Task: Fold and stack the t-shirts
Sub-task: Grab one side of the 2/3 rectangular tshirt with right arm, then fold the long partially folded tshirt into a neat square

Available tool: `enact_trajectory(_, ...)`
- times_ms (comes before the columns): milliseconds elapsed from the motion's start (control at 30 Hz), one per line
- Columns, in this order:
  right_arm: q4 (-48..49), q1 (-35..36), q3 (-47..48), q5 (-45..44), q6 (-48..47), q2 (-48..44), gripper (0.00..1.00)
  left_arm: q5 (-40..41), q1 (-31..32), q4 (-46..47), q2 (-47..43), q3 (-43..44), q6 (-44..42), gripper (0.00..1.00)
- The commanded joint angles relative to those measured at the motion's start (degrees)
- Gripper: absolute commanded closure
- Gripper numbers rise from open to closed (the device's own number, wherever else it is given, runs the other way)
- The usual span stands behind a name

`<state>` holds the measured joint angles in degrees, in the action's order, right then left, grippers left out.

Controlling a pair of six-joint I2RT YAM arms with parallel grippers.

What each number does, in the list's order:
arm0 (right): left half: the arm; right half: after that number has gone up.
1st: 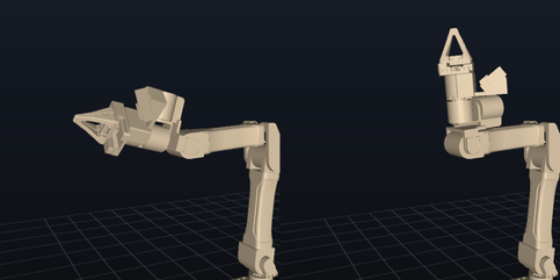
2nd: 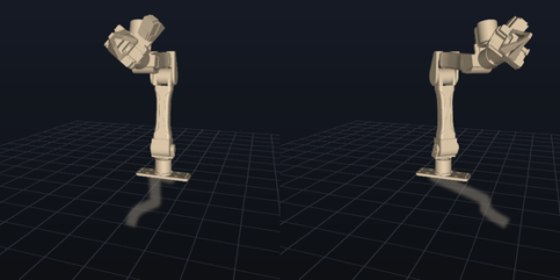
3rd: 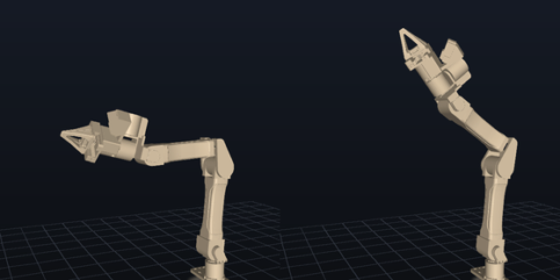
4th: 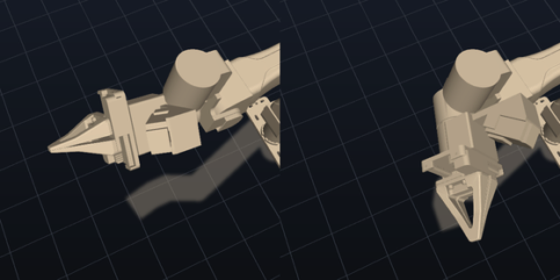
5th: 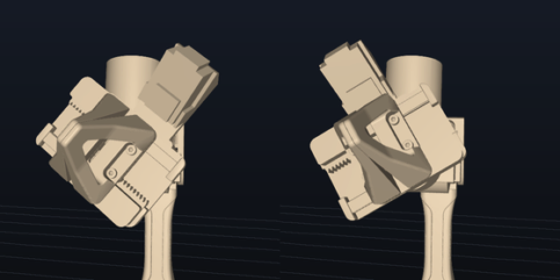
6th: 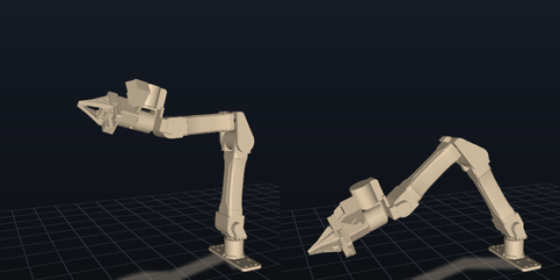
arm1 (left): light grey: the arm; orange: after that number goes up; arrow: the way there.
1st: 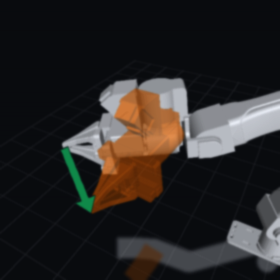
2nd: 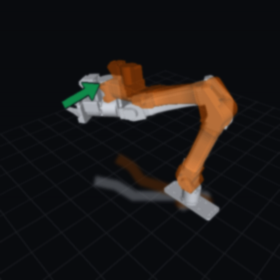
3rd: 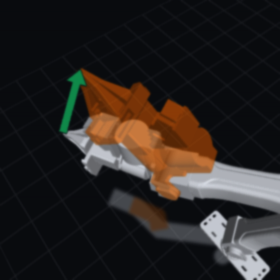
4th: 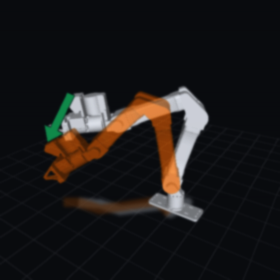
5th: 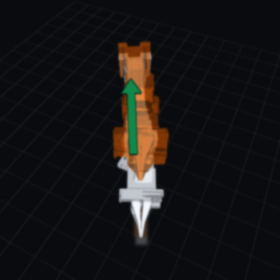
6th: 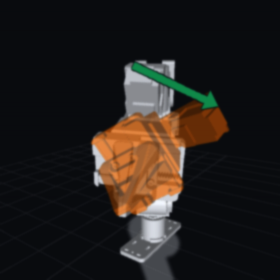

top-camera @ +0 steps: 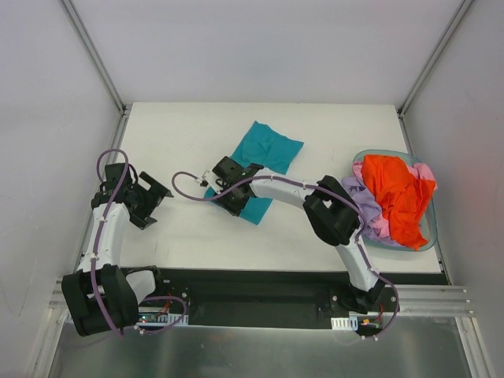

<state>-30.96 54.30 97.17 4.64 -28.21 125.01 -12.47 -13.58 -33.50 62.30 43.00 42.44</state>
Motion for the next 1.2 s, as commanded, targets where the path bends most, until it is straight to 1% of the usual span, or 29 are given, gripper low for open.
enact_trajectory(0, -2.09, 0.63, 2.77, -3.68, -0.71, 2.08, 0.58, 1.75, -0.3, -1.31, -0.78, 0.41, -0.86, 0.01)
enact_trajectory(67, -2.44, 1.24, 3.03, -4.29, -0.45, 2.52, 0.64, 2.01, -0.39, -1.4, -0.95, 0.41, -0.86, 0.01)
enact_trajectory(100, -2.79, 1.5, 2.86, -3.77, 0.16, 2.52, 0.7, 2.01, -0.3, -1.31, -0.96, 0.33, -0.86, 0.01)
enact_trajectory(200, -2.96, 2.82, 1.37, -0.17, 1.66, 1.21, 0.81, 2.19, -0.3, -1.4, -1.04, 0.33, -0.86, 0.01)
enact_trajectory(300, -3.75, 5.02, -0.57, 3.17, 3.59, -1.95, 0.87, 2.45, -0.3, -1.31, -1.75, 0.41, -0.95, 0.01)
enact_trajectory(333, -4.63, 5.98, -0.83, 4.48, 5.25, -4.05, 0.87, 2.45, -0.39, -1.31, -2.09, 0.41, -0.95, 0.01)
enact_trajectory(400, -5.25, 6.6, -1.45, 10.27, 7.45, -6.52, 0.9, 2.45, -0.3, -1.4, -2.27, 0.5, -1.04, 0.01)
enact_trajectory(433, -5.6, 7.04, -1.8, 12.65, 8.6, -8.88, 0.9, 2.54, -0.3, -1.4, -2.45, 0.5, -1.04, 0.01)
enact_trajectory(467, -5.52, 7.22, -2.06, 17.37, 10.69, -9.95, 0.91, 2.36, -0.39, -1.31, -2.45, 0.5, -1.04, 0.01)
enact_trajectory(567, -5.78, 7.22, -2.68, 23.55, 14.04, -13.38, 0.91, 2.01, -0.3, -1.31, -2.54, 0.5, -1.13, 0.01)
enact_trajectory(700, -7.0, 6.43, -2.42, 25.59, 15.81, -15.93, 0.92, 1.31, -0.39, -1.4, -2.45, 0.76, -1.13, 0.01)
enact_trajectory(800, -8.84, 4.5, -1.19, 25.68, 15.64, -16.82, 0.93, 0.52, -0.39, -1.31, -2.19, 1.2, -1.21, 0.01)
enact_trajectory(900, -10.43, 1.34, 0.21, 25.94, 14.68, -16.73, 0.93, -0.1, -0.39, -1.4, -1.57, 1.73, -1.3, 0.01)
enact_trajectory(1000, -11.57, -2.61, 1.71, 27.87, 13.53, -15.94, 0.93, -1.06, -0.3, -1.31, -0.69, 2.34, -1.56, 0.01)
enact_trajectory(1033, -11.84, -4.89, 1.97, 29.01, 12.83, -15.59, 0.93, -1.33, -0.39, -1.22, -0.34, 2.52, -1.65, 0.01)
enact_trajectory(1067, -12.02, -5.95, 2.5, 30.58, 12.65, -14.63, 0.93, -1.5, -0.3, -1.31, -0.17, 2.7, -1.74, 0.01)
enact_trajectory(1167, -14.12, -9.65, 5.48, 31.21, 10.9, -12.08, 0.93, -2.81, -0.3, -1.13, 0.8, 3.75, -2.27, 0.01)
